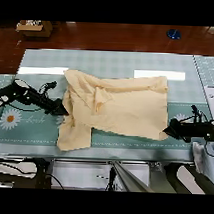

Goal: Fold the shirts.

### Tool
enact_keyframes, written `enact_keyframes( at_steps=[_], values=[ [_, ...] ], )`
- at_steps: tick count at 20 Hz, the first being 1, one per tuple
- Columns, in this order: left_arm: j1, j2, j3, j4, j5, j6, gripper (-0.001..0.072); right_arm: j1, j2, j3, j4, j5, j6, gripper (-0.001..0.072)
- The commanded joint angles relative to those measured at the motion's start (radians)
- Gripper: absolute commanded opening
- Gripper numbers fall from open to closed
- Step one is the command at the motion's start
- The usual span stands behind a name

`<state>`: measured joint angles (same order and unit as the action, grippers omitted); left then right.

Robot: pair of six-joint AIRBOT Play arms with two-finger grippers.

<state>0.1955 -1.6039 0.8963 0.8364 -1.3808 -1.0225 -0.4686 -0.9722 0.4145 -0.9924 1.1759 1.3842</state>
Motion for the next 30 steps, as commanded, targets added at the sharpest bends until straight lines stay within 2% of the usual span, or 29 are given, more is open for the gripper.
enact_keyframes(
  at_steps=[1,2,7,10,13,16,19,21,24,26,30],
  values=[
    [-0.001,0.001,0.001,-0.043,-0.001,0.020,0.0027,0.017,0.001,0.002,0.136,-0.005,-0.071,0.0077],
    [-0.001,0.001,0.002,-0.060,0.000,0.021,0.0027,0.017,0.001,0.002,0.151,0.002,-0.080,0.0026],
    [-0.001,0.003,0.044,-0.070,-0.027,0.028,0.0026,0.017,0.001,0.024,0.175,0.073,-0.149,0.0027],
    [0.000,0.059,0.131,-0.082,-0.043,0.028,0.0025,0.017,0.002,0.162,0.206,0.163,-0.180,0.0027],
    [0.027,0.186,0.310,-0.207,-0.070,0.027,0.0026,0.017,0.002,0.432,0.248,0.232,-0.185,0.0027],
    [0.089,0.337,0.593,-0.376,-0.056,0.027,0.0025,0.017,0.002,0.799,0.308,0.217,-0.153,0.0027],
    [0.140,0.465,0.900,-0.401,0.026,0.003,0.0025,0.017,0.002,1.179,0.320,0.126,-0.097,0.0026],
    [0.159,0.544,1.067,-0.398,0.138,-0.032,0.0025,0.017,0.002,1.397,0.316,0.068,-0.055,0.0026],
    [0.166,0.655,1.201,-0.304,0.267,-0.091,0.0025,0.017,0.002,1.648,0.297,0.041,-0.007,0.0026],
    [0.166,0.750,1.201,-0.179,0.310,-0.159,0.0025,0.017,0.025,1.719,0.270,0.036,0.025,0.0026],
    [0.166,0.909,1.201,0.127,0.204,-0.334,0.0025,0.017,0.132,1.718,0.090,0.062,0.075,0.0026]
  ],
)
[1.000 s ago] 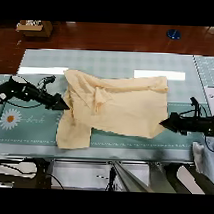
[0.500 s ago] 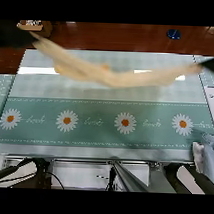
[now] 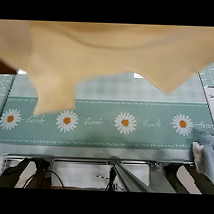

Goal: Fold the shirts.

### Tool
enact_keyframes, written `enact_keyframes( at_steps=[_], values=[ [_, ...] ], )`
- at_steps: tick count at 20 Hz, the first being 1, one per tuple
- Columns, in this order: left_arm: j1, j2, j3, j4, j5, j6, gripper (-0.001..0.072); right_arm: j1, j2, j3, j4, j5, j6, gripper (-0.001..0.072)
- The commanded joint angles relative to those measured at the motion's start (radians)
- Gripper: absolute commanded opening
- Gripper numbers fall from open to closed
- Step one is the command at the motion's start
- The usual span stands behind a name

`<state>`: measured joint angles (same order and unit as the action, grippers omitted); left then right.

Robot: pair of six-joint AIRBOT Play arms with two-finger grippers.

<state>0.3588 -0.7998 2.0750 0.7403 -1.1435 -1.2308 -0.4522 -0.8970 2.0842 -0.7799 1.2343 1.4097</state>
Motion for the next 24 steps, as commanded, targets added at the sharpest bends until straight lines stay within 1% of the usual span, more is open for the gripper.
enact_keyframes(
  at_steps=[1,3,4,6,9,10,11,12,13,14,16,17,19,21,24],
  values=[
    [0.003,0.135,0.023,0.271,-0.084,-0.154,0.0025,0.000,0.086,0.048,-0.166,0.016,0.057,0.0026],
    [0.003,0.180,0.023,0.304,-0.209,-0.202,0.0025,0.000,0.138,0.048,-0.228,0.083,0.073,0.0026],
    [0.003,0.195,0.023,0.304,-0.278,-0.225,0.0025,0.000,0.158,0.048,-0.250,0.142,0.080,0.0026],
    [0.003,0.204,0.022,0.303,-0.413,-0.272,0.0025,0.000,0.183,0.048,-0.294,0.308,0.080,0.0026],
    [0.005,0.203,-0.032,0.303,-0.589,-0.282,0.0025,0.000,0.178,0.022,-0.362,0.565,0.063,0.0026],
    [0.005,0.200,-0.080,0.303,-0.647,-0.281,0.0025,0.001,0.169,-0.013,-0.374,0.623,0.068,0.0026],
    [0.005,0.195,-0.140,0.303,-0.698,-0.272,0.0025,0.001,0.169,-0.061,-0.369,0.620,0.063,0.0026],
    [0.004,0.199,-0.219,0.295,-0.699,-0.265,0.0025,0.001,0.166,-0.118,-0.369,0.620,0.058,0.0026],
    [0.004,0.199,-0.310,0.296,-0.698,-0.235,0.0025,0.001,0.159,-0.192,-0.367,0.620,0.054,0.0026],
    [0.004,0.196,-0.411,0.296,-0.693,-0.217,0.0025,0.001,0.151,-0.269,-0.367,0.619,0.050,0.0026],
    [-0.002,0.182,-0.612,0.295,-0.645,-0.217,0.0025,0.001,0.115,-0.439,-0.351,0.601,0.046,0.0026],
    [-0.013,0.167,-0.718,0.295,-0.586,-0.214,0.0025,0.001,0.085,-0.506,-0.343,0.562,0.045,0.0026],
    [-0.045,0.105,-0.882,0.274,-0.427,-0.166,0.0025,0.002,-0.013,-0.580,-0.297,0.502,0.046,0.0026],
    [-0.096,-0.014,-0.958,0.211,-0.275,-0.130,0.0025,0.002,-0.144,-0.583,-0.194,0.439,0.046,0.0026],
    [-0.191,-0.257,-0.946,0.190,-0.041,-0.081,0.0025,0.004,-0.323,-0.583,-0.113,0.232,0.046,0.0026]
  ],
)
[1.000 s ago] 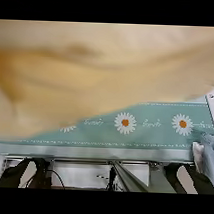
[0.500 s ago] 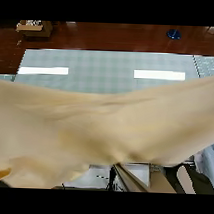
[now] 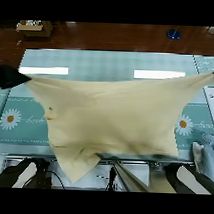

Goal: Fold the shirts.

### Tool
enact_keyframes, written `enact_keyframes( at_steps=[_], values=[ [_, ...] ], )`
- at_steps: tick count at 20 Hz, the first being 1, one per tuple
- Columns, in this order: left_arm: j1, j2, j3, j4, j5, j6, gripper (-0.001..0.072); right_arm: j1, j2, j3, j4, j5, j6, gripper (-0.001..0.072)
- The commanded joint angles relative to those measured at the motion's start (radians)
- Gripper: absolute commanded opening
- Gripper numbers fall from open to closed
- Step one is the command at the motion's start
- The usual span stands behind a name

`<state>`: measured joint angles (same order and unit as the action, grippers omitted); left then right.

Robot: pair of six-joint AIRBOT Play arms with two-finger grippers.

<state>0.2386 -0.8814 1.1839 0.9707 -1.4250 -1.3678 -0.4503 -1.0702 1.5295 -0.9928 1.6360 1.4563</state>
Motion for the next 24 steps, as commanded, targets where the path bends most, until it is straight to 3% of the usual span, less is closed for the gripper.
enact_keyframes(
  at_steps=[1,7,10,14,18,21,24],
  values=[
    [-0.091,-0.251,-0.042,-0.045,0.321,0.059,0.0025,0.016,-0.201,-0.029,0.100,-0.230,-0.004,0.0026],
    [-0.130,-0.632,0.144,-0.153,0.548,0.060,0.0025,0.189,-0.476,-0.029,0.091,-0.575,-0.081,0.0026],
    [-0.135,-0.755,0.241,-0.161,0.629,0.082,0.0026,0.210,-0.555,-0.029,0.094,-0.766,-0.081,0.0025],
    [-0.135,-0.875,0.333,-0.236,0.698,0.086,0.0025,0.210,-0.621,-0.029,0.095,-0.905,-0.081,0.0026],
    [-0.135,-0.951,0.343,-0.299,0.707,0.085,0.0026,0.211,-0.671,-0.029,0.104,-0.903,-0.094,0.0026],
    [-0.132,-0.959,0.343,-0.298,0.645,0.168,0.0025,0.210,-0.672,-0.029,0.067,-0.863,-0.126,0.0026],
    [-0.110,-0.932,0.356,-0.298,0.488,0.205,0.0025,0.204,-0.630,-0.028,0.056,-0.757,-0.138,0.0026]
  ],
)
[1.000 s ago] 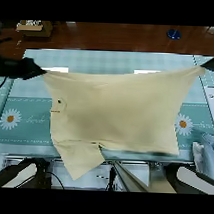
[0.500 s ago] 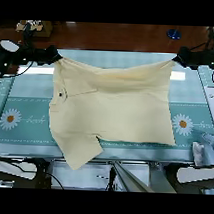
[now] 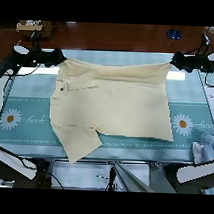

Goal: Fold the shirts.

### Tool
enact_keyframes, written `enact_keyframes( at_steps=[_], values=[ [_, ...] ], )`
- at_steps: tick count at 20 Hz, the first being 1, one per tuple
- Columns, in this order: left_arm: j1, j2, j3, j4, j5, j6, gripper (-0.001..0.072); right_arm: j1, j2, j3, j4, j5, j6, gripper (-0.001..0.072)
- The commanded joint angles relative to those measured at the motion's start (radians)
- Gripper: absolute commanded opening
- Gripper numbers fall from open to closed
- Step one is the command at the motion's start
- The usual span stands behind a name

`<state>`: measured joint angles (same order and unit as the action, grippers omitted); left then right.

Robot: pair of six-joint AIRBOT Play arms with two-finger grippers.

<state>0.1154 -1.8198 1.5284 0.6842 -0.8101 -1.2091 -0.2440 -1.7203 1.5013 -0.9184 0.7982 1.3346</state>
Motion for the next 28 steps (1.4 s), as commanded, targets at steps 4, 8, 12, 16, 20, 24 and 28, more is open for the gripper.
enact_keyframes(
  at_steps=[4,8,12,16,20,24,28],
  values=[
    [0.040,0.043,0.050,0.050,-0.481,0.044,0.0024,-0.005,0.092,0.000,-0.147,0.315,-0.020,0.0026],
    [0.078,0.068,0.057,0.248,-0.687,-0.018,0.0025,-0.004,0.123,0.000,-0.343,0.411,-0.003,0.0026],
    [0.083,0.059,0.056,0.348,-0.723,-0.026,0.0025,-0.004,0.116,-0.002,-0.393,0.464,0.001,0.0026],
    [0.064,0.007,0.055,0.348,-0.717,-0.062,0.0025,0.012,0.074,-0.002,-0.385,0.487,0.026,0.0026],
    [0.049,-0.031,0.059,0.335,-0.724,-0.071,0.0240,0.025,0.045,0.000,-0.377,0.498,0.023,0.0263],
    [0.148,0.033,0.105,0.344,-0.881,-0.107,0.0348,-0.036,0.113,0.024,-0.526,0.695,0.007,0.0375],
    [0.257,0.257,-0.135,0.349,-0.831,-0.110,0.0348,-0.163,0.257,-0.110,-0.501,0.769,0.026,0.0384]
  ],
)
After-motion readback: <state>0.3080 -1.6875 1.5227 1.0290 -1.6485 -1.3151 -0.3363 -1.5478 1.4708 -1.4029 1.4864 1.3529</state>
